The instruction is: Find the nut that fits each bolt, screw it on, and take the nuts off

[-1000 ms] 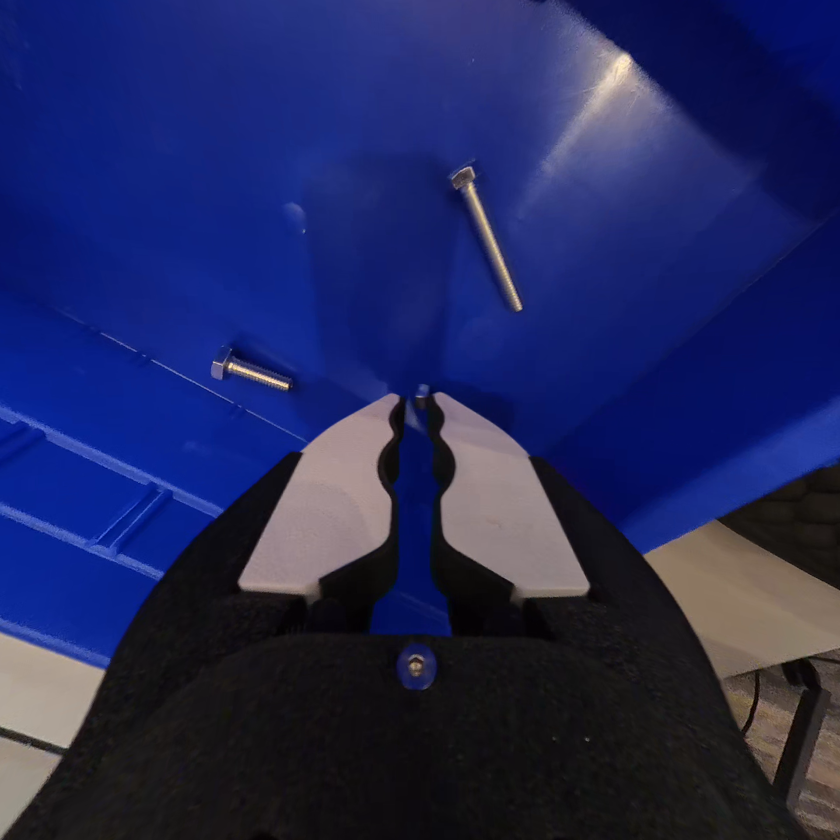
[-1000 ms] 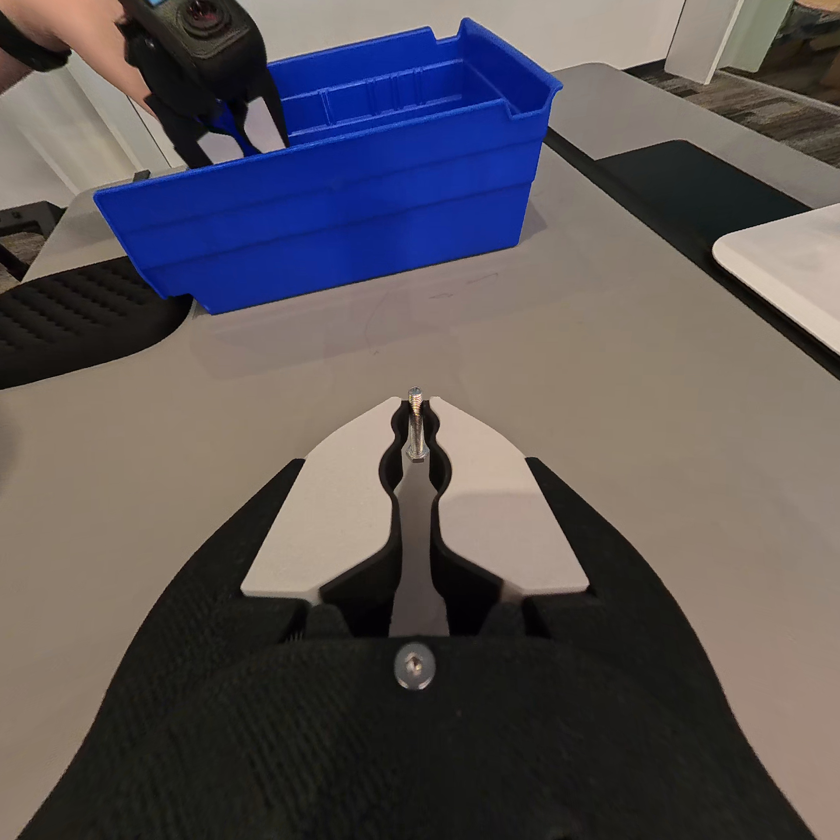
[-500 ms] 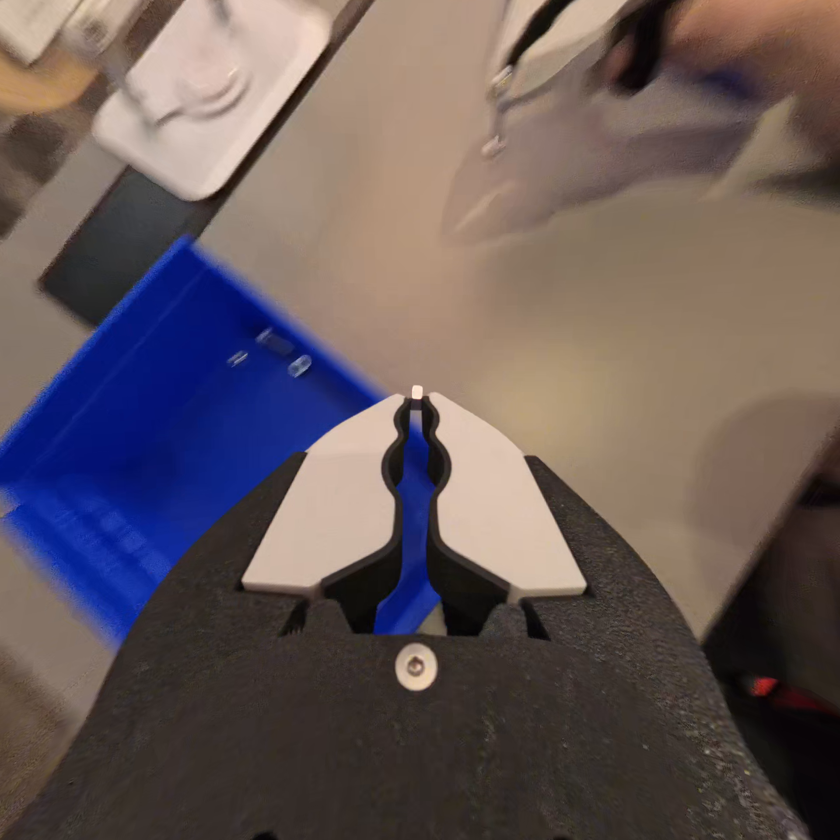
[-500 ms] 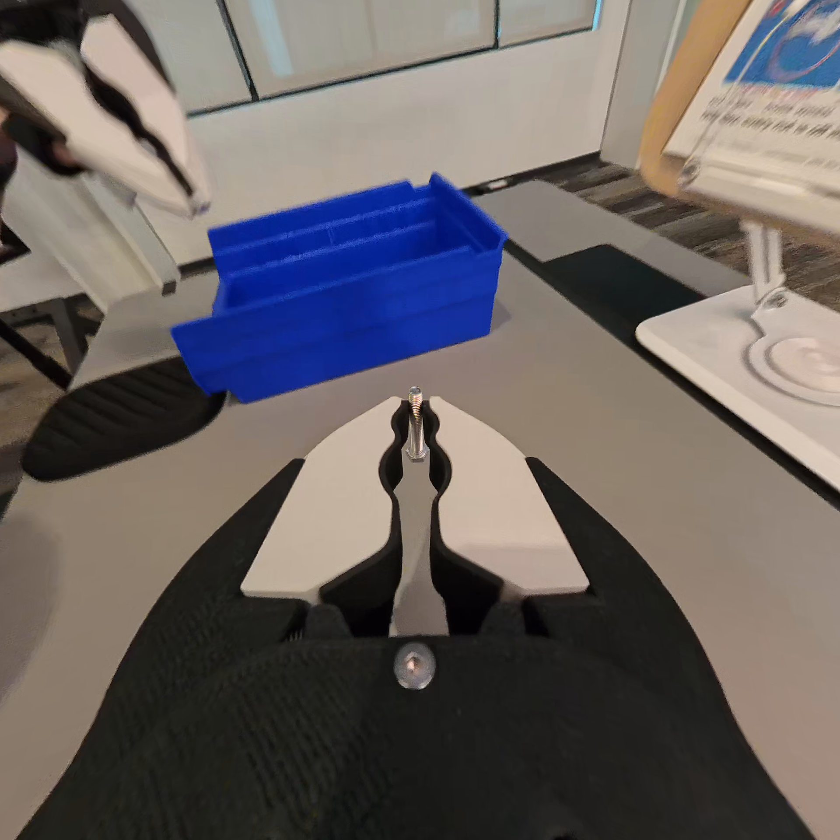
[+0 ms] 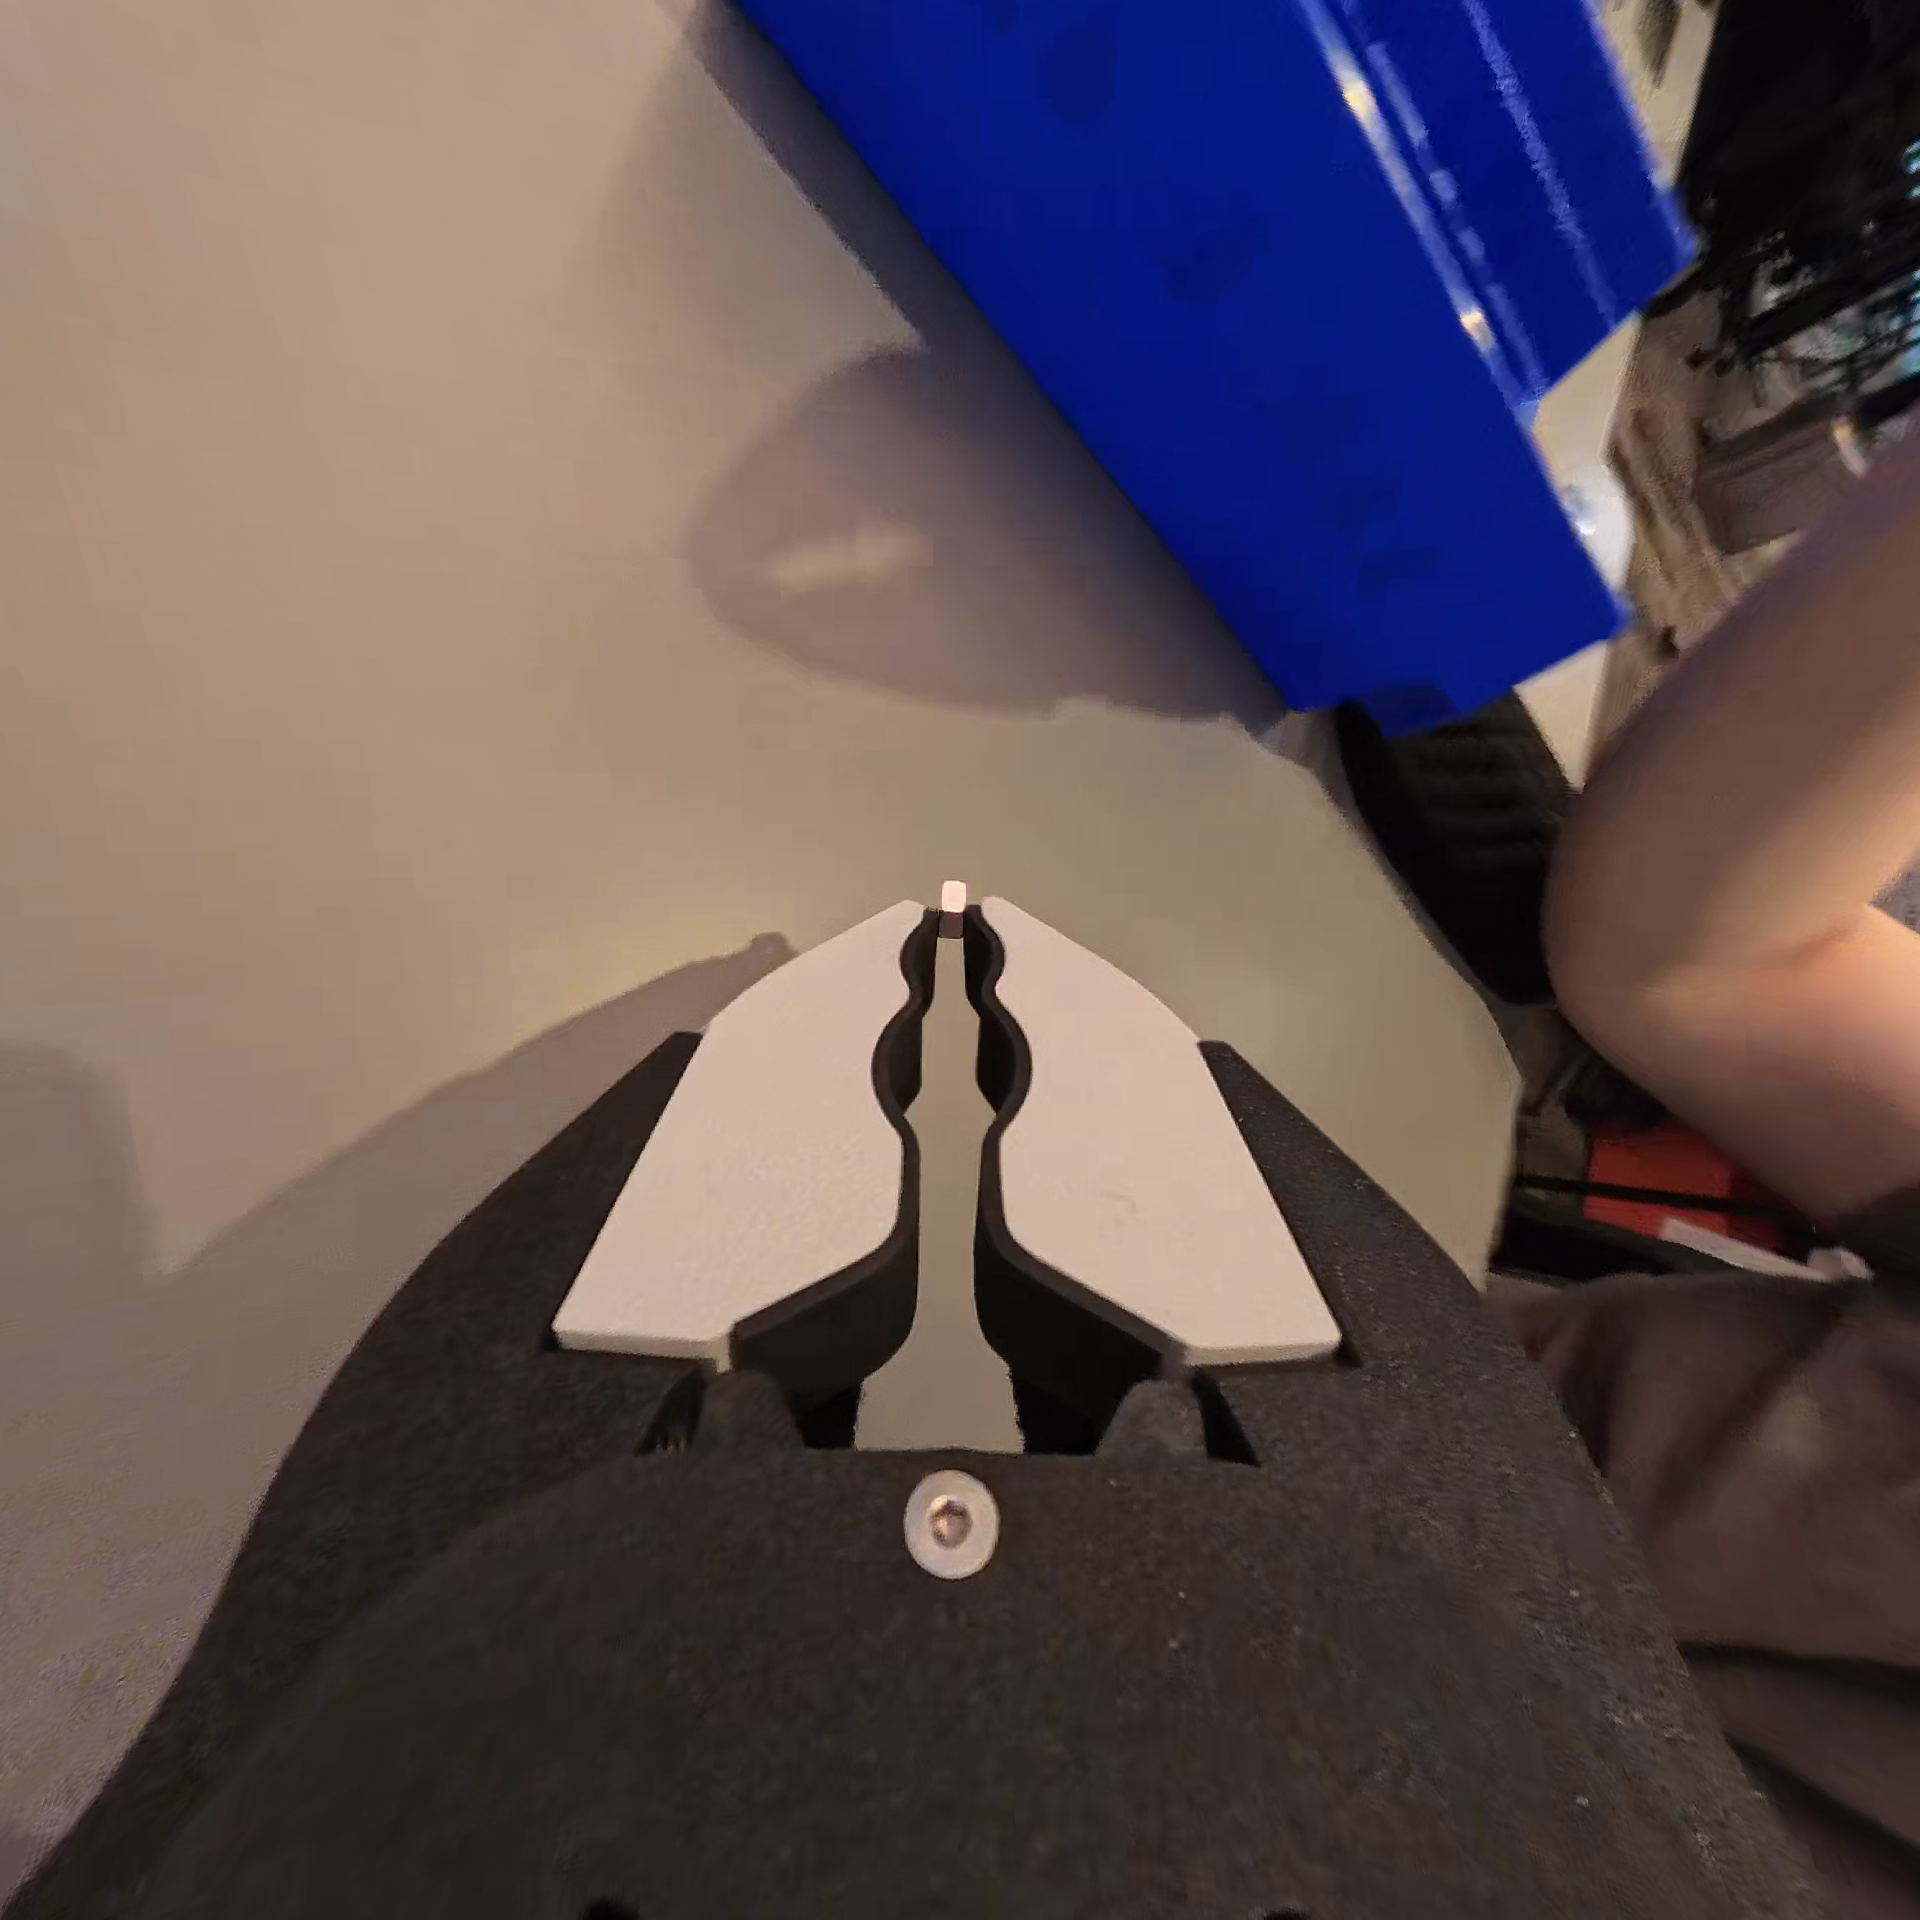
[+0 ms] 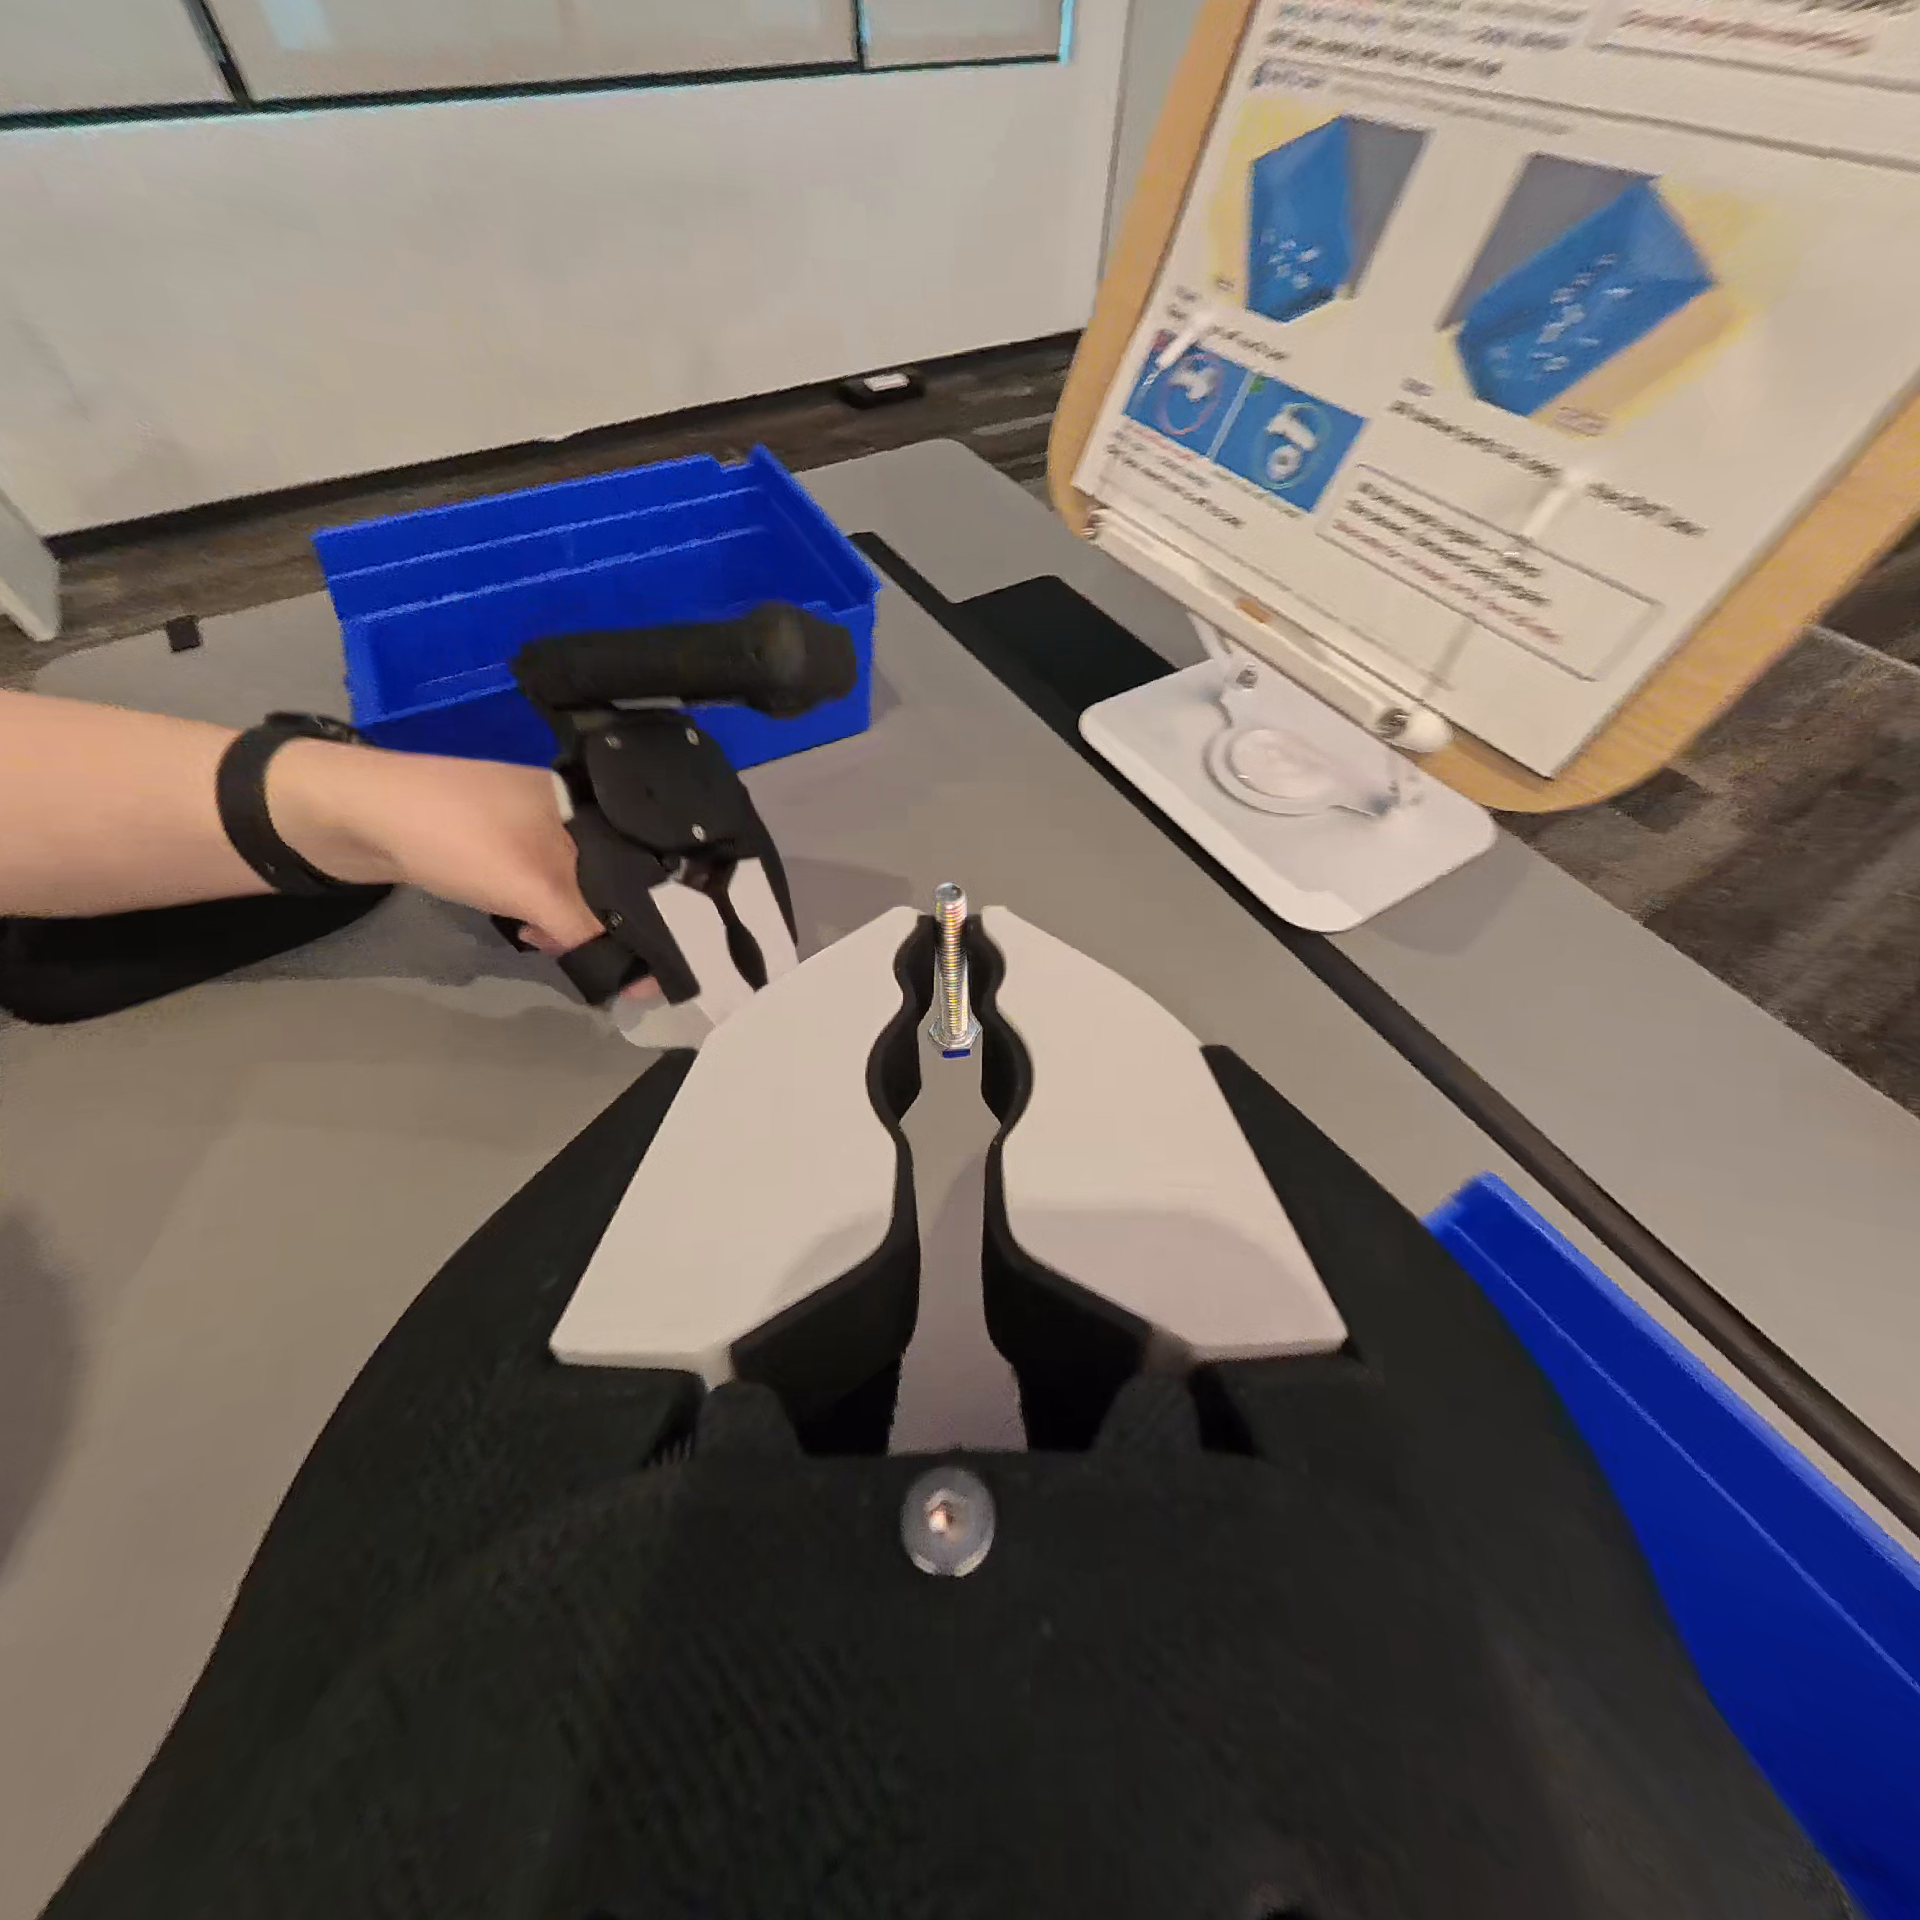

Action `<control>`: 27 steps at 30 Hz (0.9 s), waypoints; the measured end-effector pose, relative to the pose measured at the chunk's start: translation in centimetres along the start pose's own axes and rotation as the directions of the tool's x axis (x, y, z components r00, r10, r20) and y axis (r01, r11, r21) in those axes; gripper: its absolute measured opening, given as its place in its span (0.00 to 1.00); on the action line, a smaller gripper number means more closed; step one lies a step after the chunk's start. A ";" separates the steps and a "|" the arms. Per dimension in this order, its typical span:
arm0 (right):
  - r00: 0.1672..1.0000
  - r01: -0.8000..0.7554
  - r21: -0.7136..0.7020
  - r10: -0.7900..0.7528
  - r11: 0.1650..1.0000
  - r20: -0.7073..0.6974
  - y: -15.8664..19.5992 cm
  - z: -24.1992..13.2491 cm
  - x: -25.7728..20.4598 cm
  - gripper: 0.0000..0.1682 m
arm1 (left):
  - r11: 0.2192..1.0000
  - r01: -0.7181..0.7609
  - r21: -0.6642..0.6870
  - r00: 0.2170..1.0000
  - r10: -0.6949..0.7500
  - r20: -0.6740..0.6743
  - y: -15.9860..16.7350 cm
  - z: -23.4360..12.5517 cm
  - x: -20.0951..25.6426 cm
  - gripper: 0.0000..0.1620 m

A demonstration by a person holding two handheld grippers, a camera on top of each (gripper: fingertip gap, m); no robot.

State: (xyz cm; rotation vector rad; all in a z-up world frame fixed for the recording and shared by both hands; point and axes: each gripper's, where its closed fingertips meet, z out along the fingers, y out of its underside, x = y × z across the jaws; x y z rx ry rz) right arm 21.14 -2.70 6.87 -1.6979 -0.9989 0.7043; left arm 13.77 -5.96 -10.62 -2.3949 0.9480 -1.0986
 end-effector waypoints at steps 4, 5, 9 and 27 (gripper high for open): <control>0.998 -0.010 0.047 0.013 0.999 -0.069 -0.4 -2.8 2.0 0.04 | 0.988 -0.049 -0.144 0.987 0.071 0.147 0.2 2.9 -3.1 0.03; 0.997 -0.013 0.059 0.018 0.998 -0.075 -0.6 -3.3 2.3 0.04 | 0.985 -0.049 -0.167 0.985 0.076 0.156 0.3 3.4 -3.4 0.03; 0.996 -0.026 0.100 0.034 0.995 -0.080 -0.9 -4.5 3.0 0.04 | 0.979 -0.029 -0.201 0.988 0.059 0.144 0.1 4.4 -3.5 0.03; 0.996 -0.089 0.127 0.085 0.988 0.037 -0.7 -2.5 2.4 0.04 | 0.982 -0.128 -0.140 0.966 0.155 0.206 -2.0 1.4 -2.9 0.19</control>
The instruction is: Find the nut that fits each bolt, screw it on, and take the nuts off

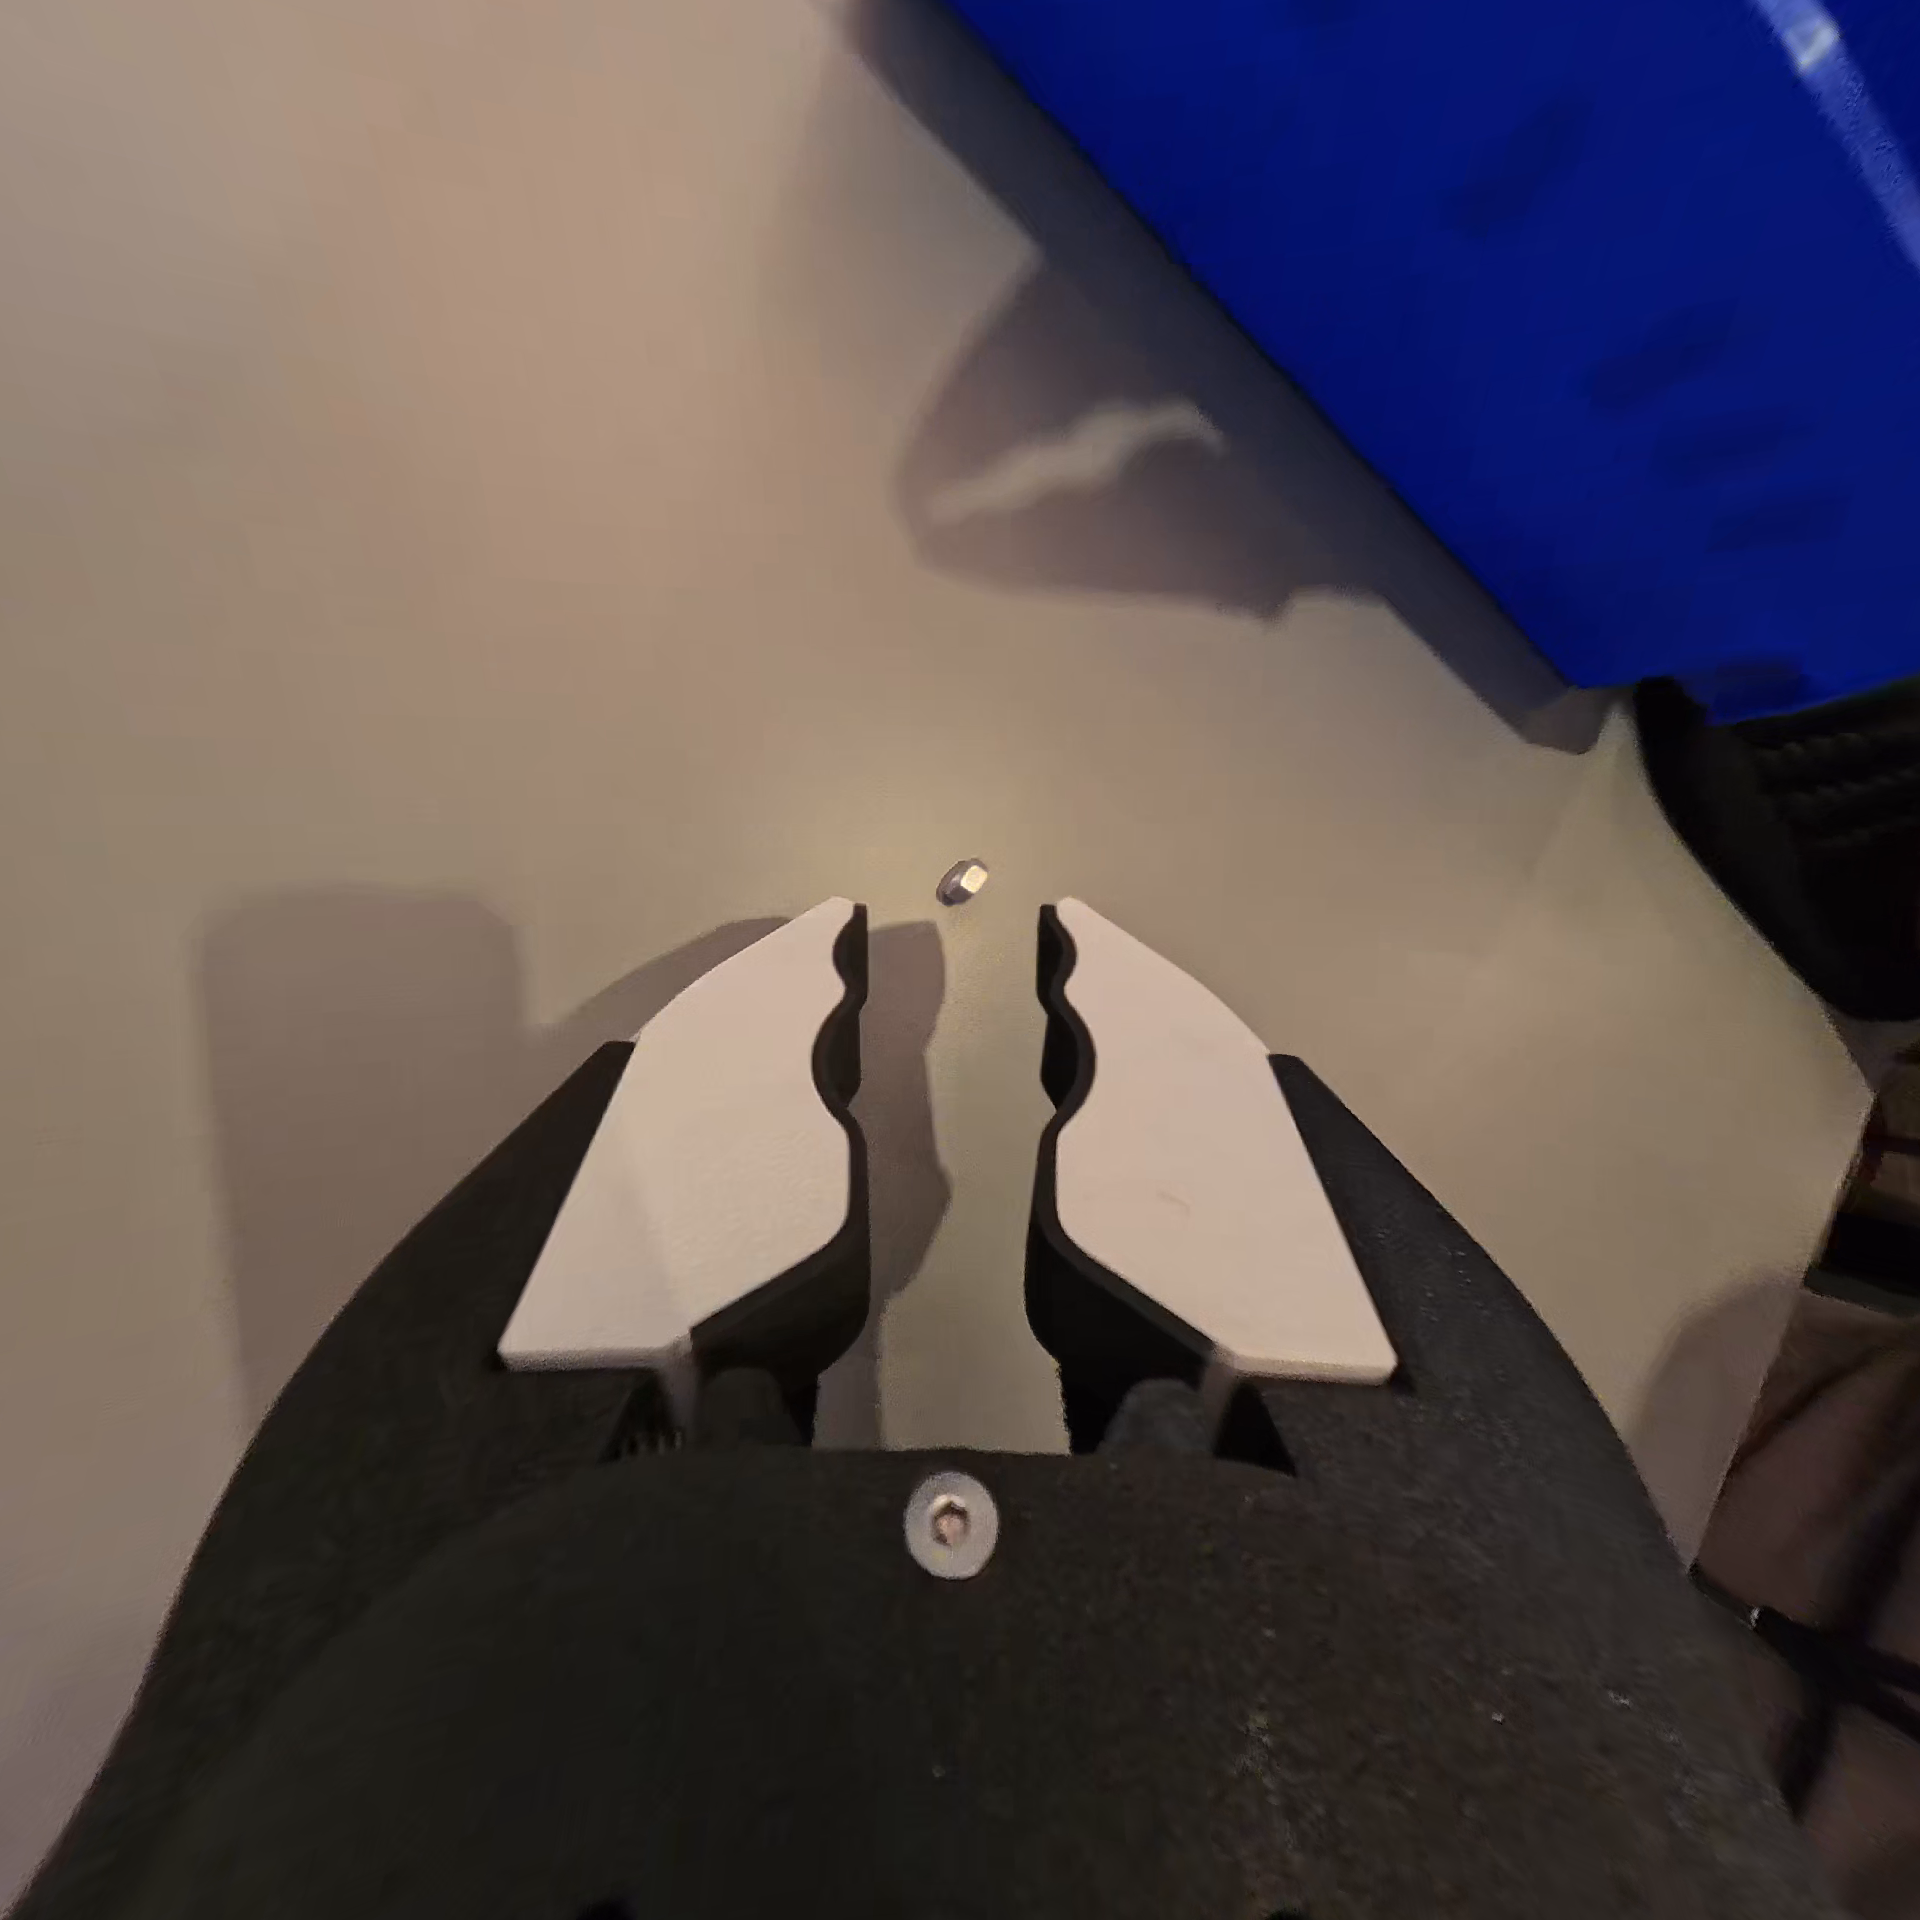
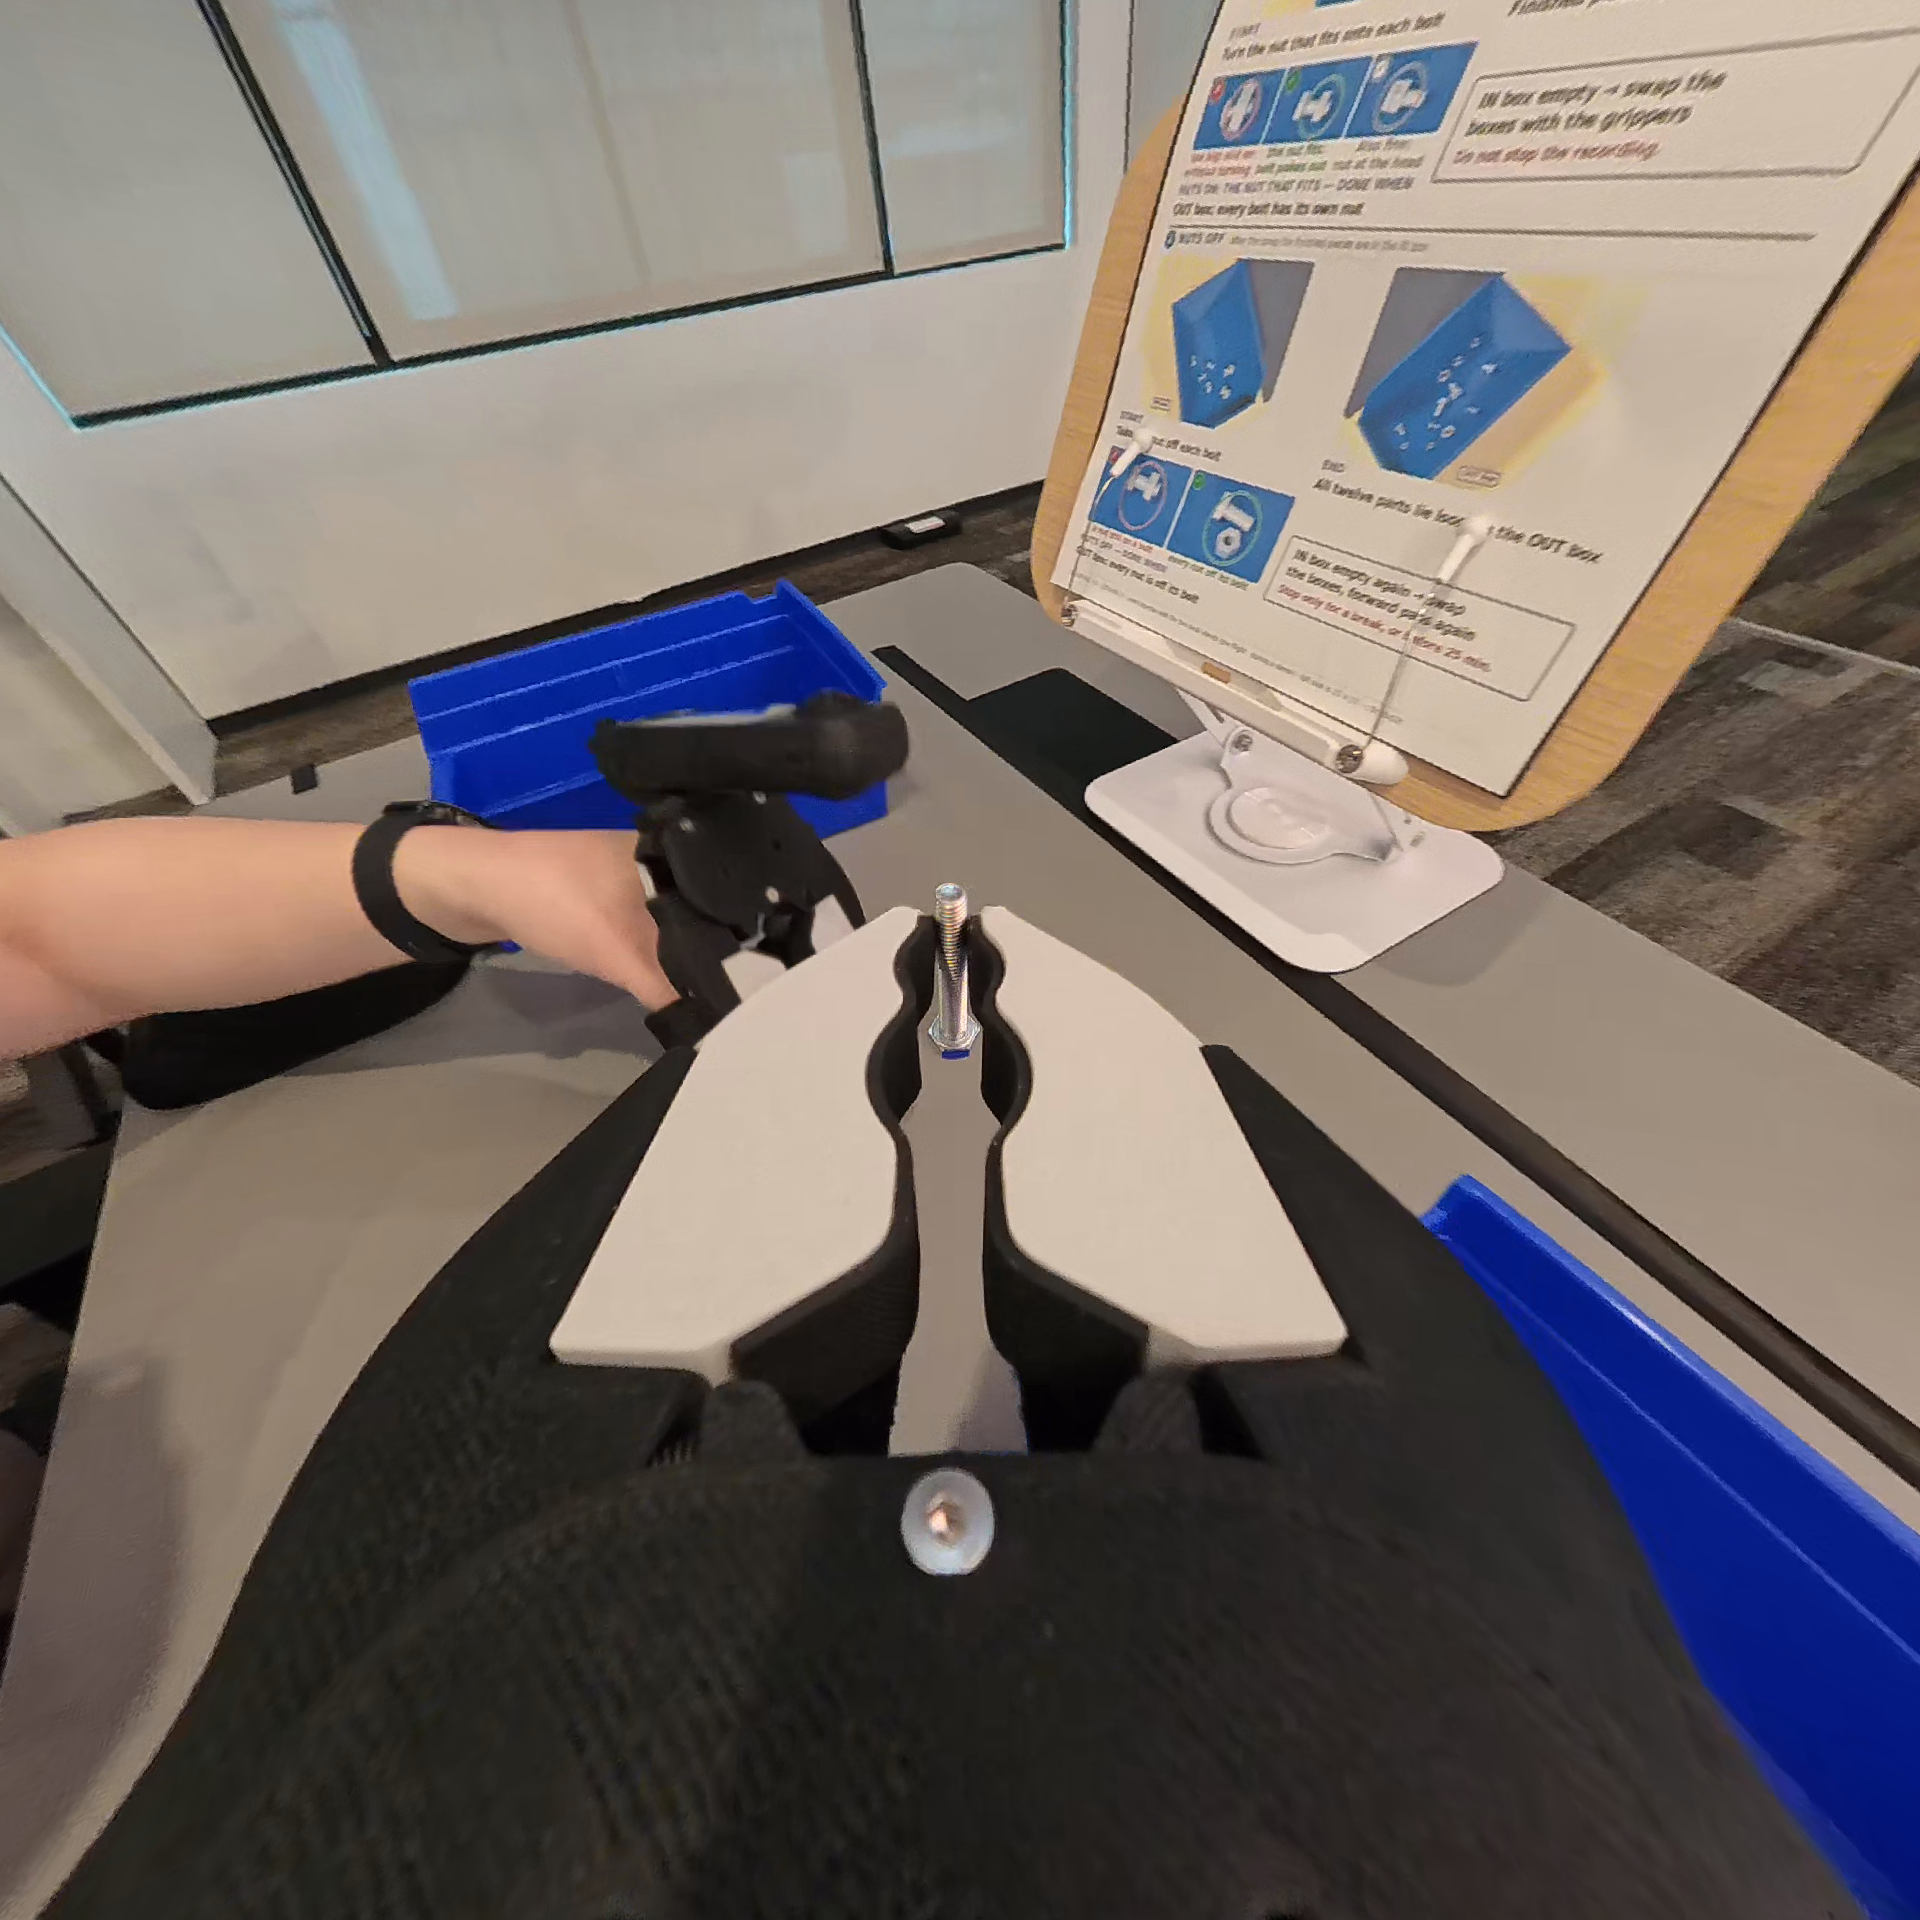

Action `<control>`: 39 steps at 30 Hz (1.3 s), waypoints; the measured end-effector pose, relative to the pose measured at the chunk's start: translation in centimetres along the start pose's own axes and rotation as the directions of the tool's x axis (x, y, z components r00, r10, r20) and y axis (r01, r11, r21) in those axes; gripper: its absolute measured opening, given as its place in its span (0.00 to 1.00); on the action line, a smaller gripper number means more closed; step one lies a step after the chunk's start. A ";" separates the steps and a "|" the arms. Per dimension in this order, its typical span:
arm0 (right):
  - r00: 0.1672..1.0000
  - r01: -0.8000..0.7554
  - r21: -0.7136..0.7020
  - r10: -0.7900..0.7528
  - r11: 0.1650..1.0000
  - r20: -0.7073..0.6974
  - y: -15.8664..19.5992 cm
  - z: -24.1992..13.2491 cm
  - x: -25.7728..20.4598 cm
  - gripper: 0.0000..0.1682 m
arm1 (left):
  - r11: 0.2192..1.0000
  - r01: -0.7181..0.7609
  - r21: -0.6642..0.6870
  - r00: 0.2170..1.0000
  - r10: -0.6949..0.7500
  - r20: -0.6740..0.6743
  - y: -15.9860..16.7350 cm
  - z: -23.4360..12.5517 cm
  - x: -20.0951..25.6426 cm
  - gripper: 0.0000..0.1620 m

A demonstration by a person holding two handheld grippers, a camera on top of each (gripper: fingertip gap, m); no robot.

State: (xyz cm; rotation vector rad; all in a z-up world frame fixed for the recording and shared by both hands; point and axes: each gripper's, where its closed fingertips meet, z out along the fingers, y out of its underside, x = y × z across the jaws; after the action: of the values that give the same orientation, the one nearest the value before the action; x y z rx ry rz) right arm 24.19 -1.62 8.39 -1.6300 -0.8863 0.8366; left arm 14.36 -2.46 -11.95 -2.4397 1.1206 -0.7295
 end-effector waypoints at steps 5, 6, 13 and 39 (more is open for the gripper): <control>0.975 -0.098 0.053 0.085 0.994 0.205 -0.4 2.8 -2.9 0.04 | 0.918 -0.194 0.345 0.979 0.204 0.008 -2.7 -5.7 2.5 0.23; 0.957 -0.115 0.066 0.093 0.991 0.274 -0.7 3.4 -4.1 0.04 | 0.878 -0.240 0.414 0.968 0.248 0.035 -3.1 -7.0 3.2 0.23; 0.843 -0.068 0.132 -0.014 0.989 0.537 -1.3 6.3 -11.4 0.04 | 0.640 -0.474 0.605 0.864 0.469 0.182 -2.6 -12.0 8.6 0.24; 0.799 0.168 0.152 -0.225 0.974 0.558 -0.1 6.4 -14.4 0.04 | 0.597 -0.462 0.656 0.802 0.597 0.022 -3.3 -13.9 12.1 0.08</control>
State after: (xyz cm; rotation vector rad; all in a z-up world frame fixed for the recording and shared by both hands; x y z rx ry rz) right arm 11.69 -11.24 8.41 -1.1768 -1.3877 1.2296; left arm 14.87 -11.25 4.58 -1.3675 1.3145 -0.9622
